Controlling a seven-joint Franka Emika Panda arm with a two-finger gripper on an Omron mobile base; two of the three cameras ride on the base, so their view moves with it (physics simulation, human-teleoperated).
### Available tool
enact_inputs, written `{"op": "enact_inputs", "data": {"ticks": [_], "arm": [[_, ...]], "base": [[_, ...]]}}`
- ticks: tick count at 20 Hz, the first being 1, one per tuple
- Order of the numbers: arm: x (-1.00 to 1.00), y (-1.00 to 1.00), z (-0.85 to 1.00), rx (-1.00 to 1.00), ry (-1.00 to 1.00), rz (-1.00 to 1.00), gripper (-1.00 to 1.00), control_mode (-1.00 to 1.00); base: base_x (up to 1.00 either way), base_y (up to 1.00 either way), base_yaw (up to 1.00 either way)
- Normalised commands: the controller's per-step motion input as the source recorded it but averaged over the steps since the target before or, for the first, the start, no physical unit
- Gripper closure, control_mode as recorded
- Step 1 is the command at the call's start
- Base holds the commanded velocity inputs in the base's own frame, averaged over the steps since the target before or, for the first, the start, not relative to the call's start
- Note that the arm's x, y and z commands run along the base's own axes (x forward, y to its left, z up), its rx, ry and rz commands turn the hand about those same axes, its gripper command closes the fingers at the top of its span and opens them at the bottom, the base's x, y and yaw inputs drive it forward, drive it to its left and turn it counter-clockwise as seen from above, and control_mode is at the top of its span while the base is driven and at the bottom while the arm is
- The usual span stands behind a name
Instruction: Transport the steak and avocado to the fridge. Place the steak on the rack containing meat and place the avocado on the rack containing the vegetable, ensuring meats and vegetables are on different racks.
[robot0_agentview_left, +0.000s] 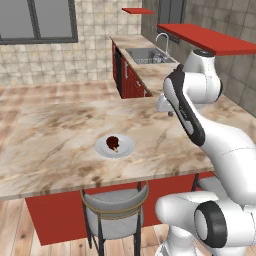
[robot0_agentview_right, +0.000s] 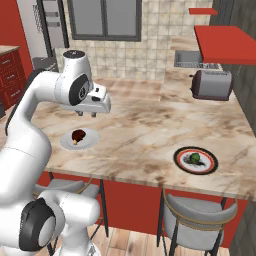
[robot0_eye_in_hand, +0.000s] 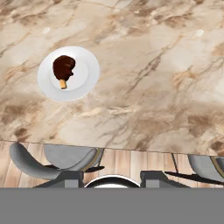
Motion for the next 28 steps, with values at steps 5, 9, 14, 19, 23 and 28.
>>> {"op": "enact_inputs", "data": {"ticks": [5,9,14,19,23,28], "arm": [[-0.48,0.05,0.00,0.00,-0.04,0.02,-1.00,-1.00],[-0.85,0.27,0.00,-0.01,-0.09,0.03,-1.00,-1.00],[-0.32,0.44,-0.22,0.00,0.00,0.02,-1.00,-1.00],[0.04,0.46,-0.24,0.00,0.04,0.02,-1.00,-1.00],[0.33,0.40,-0.21,0.00,0.01,0.00,-1.00,-1.00],[0.42,0.24,-0.27,0.00,0.01,0.00,-1.00,-1.00]], "base": [[0.00,0.00,0.00],[0.00,0.00,0.00],[0.00,0.00,0.00],[0.00,0.00,0.00],[0.00,0.00,0.00],[0.00,0.00,0.00]]}}
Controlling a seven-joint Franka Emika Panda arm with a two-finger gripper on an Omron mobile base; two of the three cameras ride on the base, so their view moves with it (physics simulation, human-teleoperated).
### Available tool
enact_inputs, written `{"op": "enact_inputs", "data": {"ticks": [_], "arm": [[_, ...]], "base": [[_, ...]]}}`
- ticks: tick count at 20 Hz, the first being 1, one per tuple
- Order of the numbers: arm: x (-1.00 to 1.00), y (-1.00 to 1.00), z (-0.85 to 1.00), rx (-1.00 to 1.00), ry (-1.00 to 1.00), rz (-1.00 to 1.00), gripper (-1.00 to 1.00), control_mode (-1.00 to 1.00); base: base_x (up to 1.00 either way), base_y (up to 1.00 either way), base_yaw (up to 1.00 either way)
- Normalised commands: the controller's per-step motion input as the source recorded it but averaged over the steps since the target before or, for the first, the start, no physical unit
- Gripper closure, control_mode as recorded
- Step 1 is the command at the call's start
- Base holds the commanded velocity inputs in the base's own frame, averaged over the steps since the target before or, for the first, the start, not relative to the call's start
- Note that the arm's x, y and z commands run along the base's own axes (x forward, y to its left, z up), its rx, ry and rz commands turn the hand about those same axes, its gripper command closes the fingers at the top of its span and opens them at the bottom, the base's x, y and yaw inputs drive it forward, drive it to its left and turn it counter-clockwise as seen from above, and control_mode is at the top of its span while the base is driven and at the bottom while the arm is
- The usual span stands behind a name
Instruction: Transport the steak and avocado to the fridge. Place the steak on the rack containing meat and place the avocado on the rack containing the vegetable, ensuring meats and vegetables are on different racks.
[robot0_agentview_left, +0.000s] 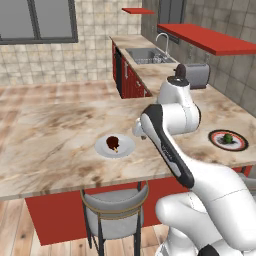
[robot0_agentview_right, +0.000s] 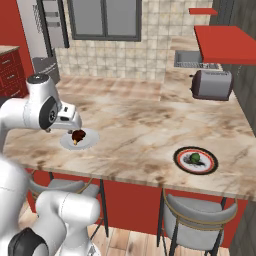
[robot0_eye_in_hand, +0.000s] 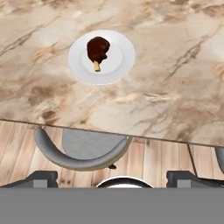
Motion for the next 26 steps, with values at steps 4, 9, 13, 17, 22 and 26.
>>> {"op": "enact_inputs", "data": {"ticks": [4,9,13,17,22,26], "arm": [[0.59,0.23,-0.38,0.03,0.00,0.00,-1.00,-1.00],[0.58,0.12,-0.26,0.00,0.01,0.00,-1.00,-1.00],[0.63,0.21,-0.37,0.00,0.04,0.00,-1.00,-1.00],[0.48,0.29,-0.40,0.00,0.09,0.00,-1.00,-1.00],[0.37,0.18,-0.34,0.00,0.08,0.00,-1.00,-1.00],[0.43,0.12,-0.33,0.00,0.12,0.00,-1.00,-1.00]], "base": [[0.00,0.00,0.00],[0.00,0.00,0.00],[0.00,0.00,0.00],[0.00,0.00,0.00],[0.00,0.00,0.00],[0.00,0.00,0.00]]}}
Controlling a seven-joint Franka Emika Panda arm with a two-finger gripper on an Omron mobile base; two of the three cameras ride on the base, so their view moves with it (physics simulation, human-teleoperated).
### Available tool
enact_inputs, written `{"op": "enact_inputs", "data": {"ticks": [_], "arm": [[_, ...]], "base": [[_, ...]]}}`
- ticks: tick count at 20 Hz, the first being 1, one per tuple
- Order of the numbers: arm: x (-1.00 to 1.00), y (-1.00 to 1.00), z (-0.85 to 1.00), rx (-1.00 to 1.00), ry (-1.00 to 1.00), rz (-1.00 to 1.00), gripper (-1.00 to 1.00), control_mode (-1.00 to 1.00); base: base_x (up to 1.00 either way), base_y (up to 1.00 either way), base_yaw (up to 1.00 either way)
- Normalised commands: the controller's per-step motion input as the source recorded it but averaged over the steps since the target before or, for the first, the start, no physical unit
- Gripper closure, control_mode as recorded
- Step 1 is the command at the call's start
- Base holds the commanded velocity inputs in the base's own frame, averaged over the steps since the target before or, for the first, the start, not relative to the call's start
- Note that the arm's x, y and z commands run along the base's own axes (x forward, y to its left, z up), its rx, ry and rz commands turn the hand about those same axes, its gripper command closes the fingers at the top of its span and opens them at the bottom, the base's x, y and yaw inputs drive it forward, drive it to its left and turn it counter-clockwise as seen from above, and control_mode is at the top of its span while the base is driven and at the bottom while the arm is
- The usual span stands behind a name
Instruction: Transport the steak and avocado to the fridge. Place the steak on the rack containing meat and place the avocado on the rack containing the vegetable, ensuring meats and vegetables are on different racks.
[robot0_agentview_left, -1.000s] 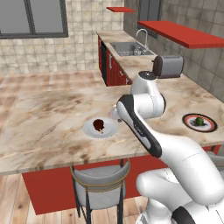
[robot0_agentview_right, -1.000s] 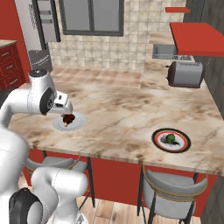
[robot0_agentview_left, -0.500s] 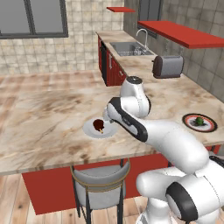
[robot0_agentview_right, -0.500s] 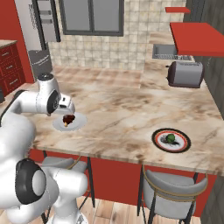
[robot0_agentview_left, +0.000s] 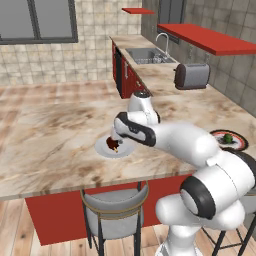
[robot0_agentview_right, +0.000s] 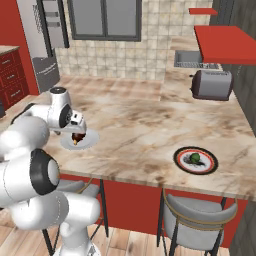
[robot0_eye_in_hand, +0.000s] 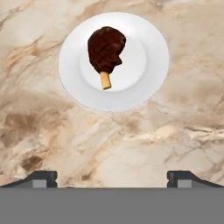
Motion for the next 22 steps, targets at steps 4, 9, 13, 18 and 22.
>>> {"op": "enact_inputs", "data": {"ticks": [4,9,13,18,22], "arm": [[0.39,0.14,-0.24,0.00,0.06,0.00,-1.00,-1.00],[0.46,0.18,-0.28,0.00,0.01,0.00,-1.00,-1.00],[0.32,0.11,-0.28,0.00,0.00,0.00,-1.00,-1.00],[0.27,0.14,-0.35,0.00,0.00,0.00,-1.00,-1.00],[0.28,0.11,-0.30,0.00,0.00,0.00,-1.00,-1.00]], "base": [[0.00,0.00,0.00],[0.00,0.00,0.00],[0.00,0.00,0.00],[0.00,0.00,0.00],[0.00,0.00,0.00]]}}
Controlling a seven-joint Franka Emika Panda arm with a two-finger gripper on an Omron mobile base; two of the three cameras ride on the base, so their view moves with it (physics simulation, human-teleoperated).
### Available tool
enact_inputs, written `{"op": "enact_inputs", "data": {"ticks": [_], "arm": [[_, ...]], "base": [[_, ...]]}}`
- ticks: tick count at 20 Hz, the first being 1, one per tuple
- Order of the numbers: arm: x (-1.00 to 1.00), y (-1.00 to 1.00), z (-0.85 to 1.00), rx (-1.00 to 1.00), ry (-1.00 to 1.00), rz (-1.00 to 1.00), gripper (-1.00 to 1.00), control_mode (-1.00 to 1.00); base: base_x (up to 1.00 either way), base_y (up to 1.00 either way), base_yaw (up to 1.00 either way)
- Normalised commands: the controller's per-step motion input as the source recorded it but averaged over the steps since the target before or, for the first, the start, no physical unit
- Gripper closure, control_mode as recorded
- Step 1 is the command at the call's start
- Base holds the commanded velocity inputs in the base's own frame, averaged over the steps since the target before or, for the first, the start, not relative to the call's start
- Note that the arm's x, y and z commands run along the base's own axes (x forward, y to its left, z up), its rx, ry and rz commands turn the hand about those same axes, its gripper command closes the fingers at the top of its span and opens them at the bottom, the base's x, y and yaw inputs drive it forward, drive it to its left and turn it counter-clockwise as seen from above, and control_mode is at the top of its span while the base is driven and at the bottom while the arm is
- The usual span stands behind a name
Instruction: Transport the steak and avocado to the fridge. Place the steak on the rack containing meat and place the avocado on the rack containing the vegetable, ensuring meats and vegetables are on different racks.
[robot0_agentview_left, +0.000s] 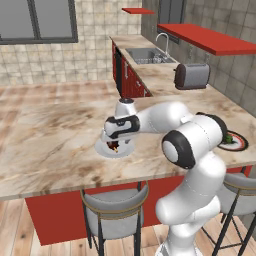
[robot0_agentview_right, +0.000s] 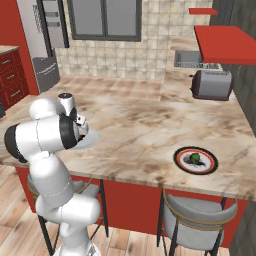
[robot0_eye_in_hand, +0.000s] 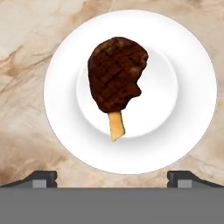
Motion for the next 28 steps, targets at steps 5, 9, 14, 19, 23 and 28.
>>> {"op": "enact_inputs", "data": {"ticks": [5,9,14,19,23,28], "arm": [[0.28,0.01,-0.15,0.00,0.00,-0.02,-1.00,-1.00],[0.26,0.00,-0.12,0.00,-0.01,-0.02,-1.00,-1.00],[0.36,0.04,-0.24,0.00,0.00,-0.01,-1.00,-1.00],[0.38,0.06,-0.28,0.00,0.00,-0.01,-1.00,-1.00],[0.30,0.16,-0.16,0.00,0.00,-0.01,-1.00,-1.00],[0.12,0.13,-0.18,0.00,0.07,0.00,-1.00,-1.00]], "base": [[0.00,0.00,0.00],[0.00,0.00,0.00],[0.00,0.00,0.00],[0.00,0.00,0.00],[0.00,0.00,0.00],[0.00,0.00,0.00]]}}
